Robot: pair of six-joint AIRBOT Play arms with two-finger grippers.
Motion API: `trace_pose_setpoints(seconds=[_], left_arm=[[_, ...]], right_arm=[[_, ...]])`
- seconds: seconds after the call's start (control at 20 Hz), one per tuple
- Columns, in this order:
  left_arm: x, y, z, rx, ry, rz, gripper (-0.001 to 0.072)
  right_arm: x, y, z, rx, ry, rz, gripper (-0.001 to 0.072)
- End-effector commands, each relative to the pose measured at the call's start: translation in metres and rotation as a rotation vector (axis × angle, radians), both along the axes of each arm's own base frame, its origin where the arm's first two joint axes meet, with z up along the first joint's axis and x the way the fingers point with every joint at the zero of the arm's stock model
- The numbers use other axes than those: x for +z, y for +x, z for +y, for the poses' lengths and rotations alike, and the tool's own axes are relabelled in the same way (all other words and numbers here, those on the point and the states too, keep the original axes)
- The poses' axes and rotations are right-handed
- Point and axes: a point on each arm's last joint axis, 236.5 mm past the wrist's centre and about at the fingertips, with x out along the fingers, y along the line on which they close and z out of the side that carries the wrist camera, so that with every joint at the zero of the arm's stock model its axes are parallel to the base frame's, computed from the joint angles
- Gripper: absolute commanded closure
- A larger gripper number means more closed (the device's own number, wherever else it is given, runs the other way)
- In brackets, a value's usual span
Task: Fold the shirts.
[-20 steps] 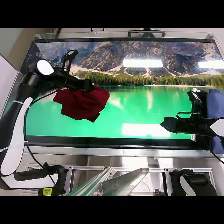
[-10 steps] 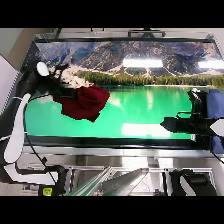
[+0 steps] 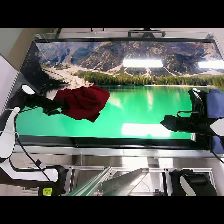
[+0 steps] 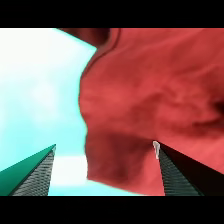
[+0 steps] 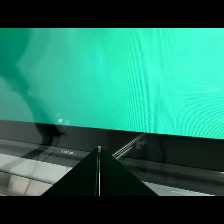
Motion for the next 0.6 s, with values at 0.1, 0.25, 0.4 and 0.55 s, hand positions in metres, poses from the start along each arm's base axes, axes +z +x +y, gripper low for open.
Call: trace_pose_setpoints(seconds=[0.1, 0.25, 0.4, 0.55], left_arm=[[0.017, 0.030, -0.058, -0.008, -0.227, -0.158, 0.0346], [0.024, 0.031, -0.085, -0.048, -0.268, -0.172, 0.0710], [0.042, 0.032, -0.115, -0.086, -0.321, -0.209, 0.0710], [0.082, 0.027, -0.149, -0.175, -0.351, -0.301, 0.0710]], right_arm=[[-0.004, 0.000, 0.000, 0.002, -0.001, 0.017, 0.0696], [-0.009, 0.002, 0.000, 0.000, -0.002, 0.034, 0.0696], [-0.015, 0.002, 0.001, 0.004, -0.001, 0.057, 0.0696], [-0.016, 0.010, 0.003, 0.086, -0.024, -0.010, 0.0695]])
